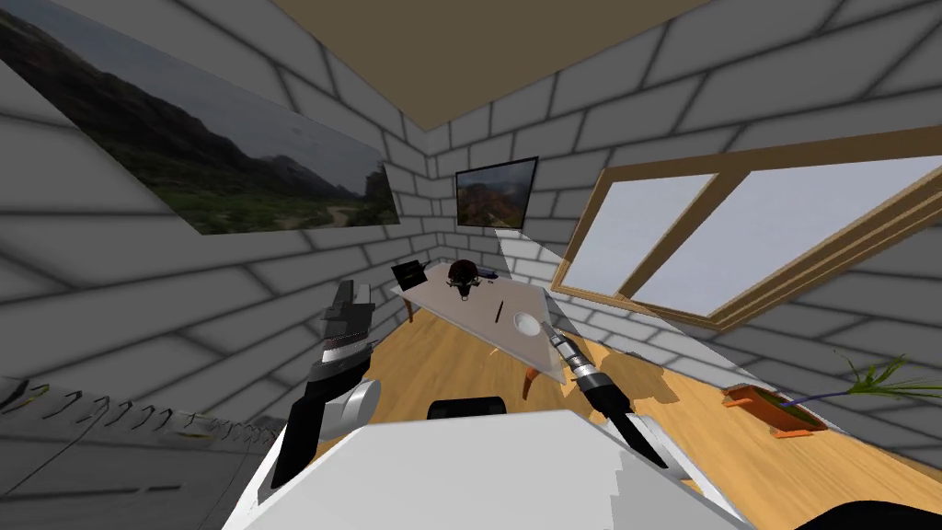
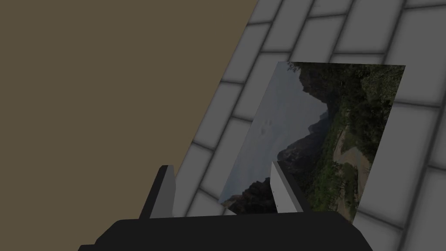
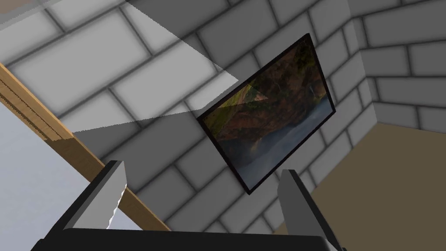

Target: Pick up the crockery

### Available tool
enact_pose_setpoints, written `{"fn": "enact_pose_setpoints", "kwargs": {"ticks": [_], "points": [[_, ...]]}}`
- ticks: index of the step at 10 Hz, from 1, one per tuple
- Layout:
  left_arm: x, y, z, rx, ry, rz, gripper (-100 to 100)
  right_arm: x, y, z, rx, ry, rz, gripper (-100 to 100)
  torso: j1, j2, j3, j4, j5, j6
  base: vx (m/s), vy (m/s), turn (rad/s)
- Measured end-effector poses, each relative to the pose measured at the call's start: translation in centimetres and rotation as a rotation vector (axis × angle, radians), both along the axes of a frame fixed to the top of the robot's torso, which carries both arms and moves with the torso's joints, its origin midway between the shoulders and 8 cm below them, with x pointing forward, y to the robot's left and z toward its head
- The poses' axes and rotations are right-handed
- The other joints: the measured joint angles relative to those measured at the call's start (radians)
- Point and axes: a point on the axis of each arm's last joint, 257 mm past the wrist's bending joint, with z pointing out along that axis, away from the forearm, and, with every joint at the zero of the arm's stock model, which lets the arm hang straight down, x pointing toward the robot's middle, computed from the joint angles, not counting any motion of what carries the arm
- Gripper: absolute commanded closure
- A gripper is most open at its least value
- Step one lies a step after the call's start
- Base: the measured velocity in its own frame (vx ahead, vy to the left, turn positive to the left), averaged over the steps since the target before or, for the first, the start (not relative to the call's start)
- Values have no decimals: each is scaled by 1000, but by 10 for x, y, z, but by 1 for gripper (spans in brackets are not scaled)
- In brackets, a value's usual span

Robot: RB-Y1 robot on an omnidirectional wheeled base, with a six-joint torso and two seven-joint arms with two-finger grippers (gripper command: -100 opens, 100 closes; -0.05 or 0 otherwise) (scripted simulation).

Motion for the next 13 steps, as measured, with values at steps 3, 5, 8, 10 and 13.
{"fn": "enact_pose_setpoints", "kwargs": {"ticks": [3,5,8,10,13], "points": [[0,0,0,0,0,0,0,-16,-22,-36,-110,95,-25,-100,-3,1,0,0,-1,1,28,65,219],[0,0,0,0,0,0,0,-37,-51,-65,-214,186,-46,-100,-1,0,0,0,0,0,46,75,268],[0,0,0,0,0,0,0,-55,-81,-97,-321,286,-68,-100,-3,0,0,0,-1,2,46,56,223],[0,0,0,0,0,0,0,-74,-111,-122,-416,374,-84,-100,-4,-1,-1,0,-1,0,63,38,254],[0,0,0,0,0,0,0,-116,-149,-160,-531,518,-106,-100,-4,-2,-1,0,-1,0,69,27,264]]}}
